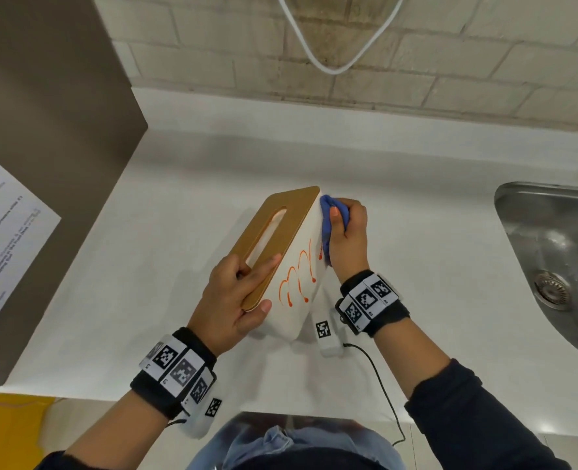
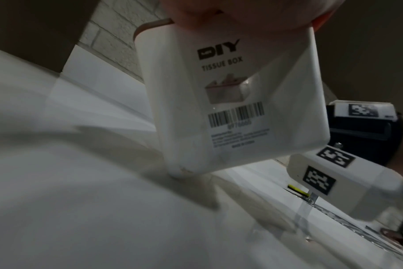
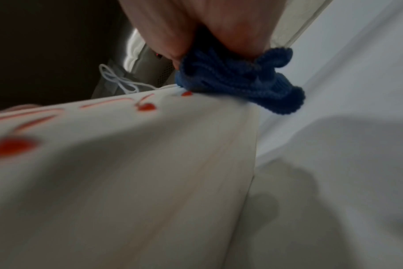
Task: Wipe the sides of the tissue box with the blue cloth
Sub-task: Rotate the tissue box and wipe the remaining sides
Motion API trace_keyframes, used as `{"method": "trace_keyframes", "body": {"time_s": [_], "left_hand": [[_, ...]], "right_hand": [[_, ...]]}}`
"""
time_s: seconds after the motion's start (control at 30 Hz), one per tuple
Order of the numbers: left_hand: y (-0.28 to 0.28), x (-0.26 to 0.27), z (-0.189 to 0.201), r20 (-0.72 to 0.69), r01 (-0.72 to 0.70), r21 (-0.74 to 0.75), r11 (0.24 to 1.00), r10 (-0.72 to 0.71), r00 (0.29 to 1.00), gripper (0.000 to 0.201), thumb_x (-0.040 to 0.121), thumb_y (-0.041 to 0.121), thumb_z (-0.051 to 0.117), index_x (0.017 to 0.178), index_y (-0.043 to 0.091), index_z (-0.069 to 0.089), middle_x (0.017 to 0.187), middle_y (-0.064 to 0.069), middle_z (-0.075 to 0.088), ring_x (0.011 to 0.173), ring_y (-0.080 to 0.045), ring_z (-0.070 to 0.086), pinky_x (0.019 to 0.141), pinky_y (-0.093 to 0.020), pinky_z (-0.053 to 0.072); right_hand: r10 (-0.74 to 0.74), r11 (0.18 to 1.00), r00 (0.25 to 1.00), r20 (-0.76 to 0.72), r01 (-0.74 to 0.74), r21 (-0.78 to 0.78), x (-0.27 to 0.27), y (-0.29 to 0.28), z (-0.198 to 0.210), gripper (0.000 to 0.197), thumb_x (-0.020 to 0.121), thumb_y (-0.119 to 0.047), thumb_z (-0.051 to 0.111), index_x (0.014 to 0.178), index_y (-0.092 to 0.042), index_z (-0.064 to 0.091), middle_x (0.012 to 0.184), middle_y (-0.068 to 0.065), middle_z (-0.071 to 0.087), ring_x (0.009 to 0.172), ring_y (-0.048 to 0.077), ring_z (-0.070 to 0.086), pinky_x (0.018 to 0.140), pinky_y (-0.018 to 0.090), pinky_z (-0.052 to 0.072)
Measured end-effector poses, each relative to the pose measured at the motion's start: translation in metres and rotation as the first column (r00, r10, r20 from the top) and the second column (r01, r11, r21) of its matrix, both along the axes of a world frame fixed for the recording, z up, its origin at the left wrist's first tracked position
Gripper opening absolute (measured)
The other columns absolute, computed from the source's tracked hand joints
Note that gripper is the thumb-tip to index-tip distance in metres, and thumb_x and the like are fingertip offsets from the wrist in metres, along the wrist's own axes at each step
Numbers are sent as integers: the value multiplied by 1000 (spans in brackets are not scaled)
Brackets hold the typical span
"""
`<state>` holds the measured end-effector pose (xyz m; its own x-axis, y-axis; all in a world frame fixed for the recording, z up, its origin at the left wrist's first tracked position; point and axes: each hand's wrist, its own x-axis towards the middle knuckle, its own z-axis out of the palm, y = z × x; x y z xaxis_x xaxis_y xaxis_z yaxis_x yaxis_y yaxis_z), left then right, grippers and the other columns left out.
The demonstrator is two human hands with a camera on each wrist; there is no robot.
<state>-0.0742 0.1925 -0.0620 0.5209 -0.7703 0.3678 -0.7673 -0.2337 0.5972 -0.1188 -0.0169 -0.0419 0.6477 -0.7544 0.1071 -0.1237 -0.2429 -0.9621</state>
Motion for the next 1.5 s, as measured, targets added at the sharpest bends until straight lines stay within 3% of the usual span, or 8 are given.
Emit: {"method": "trace_keyframes", "body": {"time_s": [0.2, 0.4, 0.53, 0.63, 0.77, 0.97, 1.23, 1.5], "left_hand": [[4, 4, -4, -54, -48, -96, 994, 43, 998, 59, 87, 65, 28, 139, 38, 29, 89, 9, 23, 86, -7, 37, 84, -9, 31], [-1, -3, -2, 14, -104, -98, 990, 106, 994, 58, 90, 61, 25, 137, 29, 36, 86, 9, 22, 78, -14, 37, 74, -24, 40], [4, 0, -4, -38, -134, -168, 977, 130, 991, 54, 92, 59, 23, 139, 36, 32, 86, 3, 28, 77, -12, 40, 75, -19, 39], [7, 2, -6, -73, -139, -212, 967, 126, 989, 50, 94, 59, 22, 139, 41, 30, 86, -2, 32, 79, -13, 43, 78, -16, 38], [7, 0, -7, -79, -141, -213, 967, 127, 989, 49, 94, 59, 21, 139, 43, 30, 87, -2, 32, 78, -16, 43, 79, -15, 37], [5, 0, -1, -29, -118, -143, 983, 115, 993, 49, 90, 64, 21, 136, 49, 30, 88, -2, 33, 77, -16, 40, 80, -17, 37], [7, 6, 7, 100, -92, 47, 995, 87, 991, 53, 89, 64, 21, 135, 43, 35, 91, 8, 28, 80, -11, 31, 82, -35, 35], [-4, 17, 5, 111, -29, 88, 996, 20, 994, 51, 89, 63, 25, 136, 45, 35, 89, 6, 28, 83, -14, 35, 85, -35, 33]], "right_hand": [[214, 975, 976, 48, -210, -74, -17, 38, 7, 16, 82, -52, 38, 89, -57, 52, 102, -8, 51, 102, 24, 54, 88, 37, 48], [374, 919, 927, 25, -366, -148, -34, 47, 3, 28, 90, -36, 35, 102, -54, 52, 101, -37, 53, 104, 19, 52, 93, 29, 40], [561, 811, 825, 73, -529, -250, -45, 64, 5, 30, 94, -31, 39, 106, -18, 62, 83, -15, 62, 84, 17, 54, 84, 25, 40], [626, 758, 780, 8, -605, -245, -53, 68, 1, 27, 92, -23, 42, 109, -16, 63, 97, 8, 65, 92, 18, 47, 85, 23, 39], [722, 666, 690, -60, -715, -215, -64, 62, 3, 25, 90, -20, 44, 108, -21, 62, 89, -6, 51, 91, 15, 46, 84, 27, 42], [753, 400, 454, -476, -891, -215, -101, 24, -8, 26, 89, -22, 47, 106, -12, 64, 93, 9, 48, 86, 16, 45, 78, 28, 43], [430, 856, 855, -289, -488, -169, -128, -24, 2, 23, 89, -26, 46, 99, -20, 66, 92, -15, 58, 97, 7, 52, 83, 6, 36], [264, 950, 941, -213, -217, 223, -131, -15, 9, 22, 87, 3, 44, 99, -13, 55, 97, 1, 61, 97, 25, 59, 81, 28, 48]]}}
